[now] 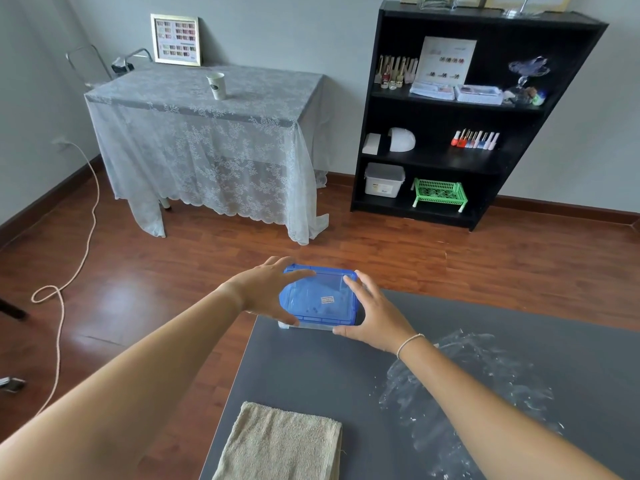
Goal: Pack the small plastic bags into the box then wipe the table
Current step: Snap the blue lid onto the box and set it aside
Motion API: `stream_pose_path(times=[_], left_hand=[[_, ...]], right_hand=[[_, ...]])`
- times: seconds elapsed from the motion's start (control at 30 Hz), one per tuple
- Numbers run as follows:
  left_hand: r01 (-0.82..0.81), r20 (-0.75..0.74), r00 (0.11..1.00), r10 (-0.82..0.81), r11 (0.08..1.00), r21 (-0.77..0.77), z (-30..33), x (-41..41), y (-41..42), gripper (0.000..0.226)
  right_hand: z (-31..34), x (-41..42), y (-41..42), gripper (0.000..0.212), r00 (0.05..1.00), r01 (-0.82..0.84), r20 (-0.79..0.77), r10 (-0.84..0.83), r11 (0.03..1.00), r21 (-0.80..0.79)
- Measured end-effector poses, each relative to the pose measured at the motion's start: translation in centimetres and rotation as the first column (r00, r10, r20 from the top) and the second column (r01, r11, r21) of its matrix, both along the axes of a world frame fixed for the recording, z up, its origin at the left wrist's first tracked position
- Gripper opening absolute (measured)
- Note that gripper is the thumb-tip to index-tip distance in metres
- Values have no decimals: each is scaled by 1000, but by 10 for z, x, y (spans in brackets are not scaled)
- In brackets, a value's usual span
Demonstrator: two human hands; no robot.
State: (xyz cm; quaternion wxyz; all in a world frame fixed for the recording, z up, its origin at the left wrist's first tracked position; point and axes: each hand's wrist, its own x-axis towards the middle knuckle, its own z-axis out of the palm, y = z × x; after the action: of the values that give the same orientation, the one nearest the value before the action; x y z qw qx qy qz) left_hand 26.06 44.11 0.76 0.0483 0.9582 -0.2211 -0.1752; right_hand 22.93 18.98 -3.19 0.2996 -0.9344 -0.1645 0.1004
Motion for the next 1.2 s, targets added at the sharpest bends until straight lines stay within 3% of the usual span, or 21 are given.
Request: stream_pose_path(times=[0.5, 0.87, 1.03, 1.2], left_hand=[[20, 17, 1000, -19, 999, -34, -9, -8, 6, 83], [-16, 272, 960, 58, 988, -154, -33, -50, 4, 66], [-89, 236, 963, 132, 979, -183, -41, -60, -3, 72], [-141, 212, 956, 205, 949, -282, -45, -62, -7, 52]], right_hand=[[-3, 1, -1, 91, 1000, 5, 9, -5, 1000, -16], [-13, -21, 0, 57, 965, -74, 239, 109, 986, -151], [-16, -27, 5, 52, 970, -30, 236, 64, 989, -144], [-15, -30, 8, 51, 976, -2, 218, 14, 999, -53]])
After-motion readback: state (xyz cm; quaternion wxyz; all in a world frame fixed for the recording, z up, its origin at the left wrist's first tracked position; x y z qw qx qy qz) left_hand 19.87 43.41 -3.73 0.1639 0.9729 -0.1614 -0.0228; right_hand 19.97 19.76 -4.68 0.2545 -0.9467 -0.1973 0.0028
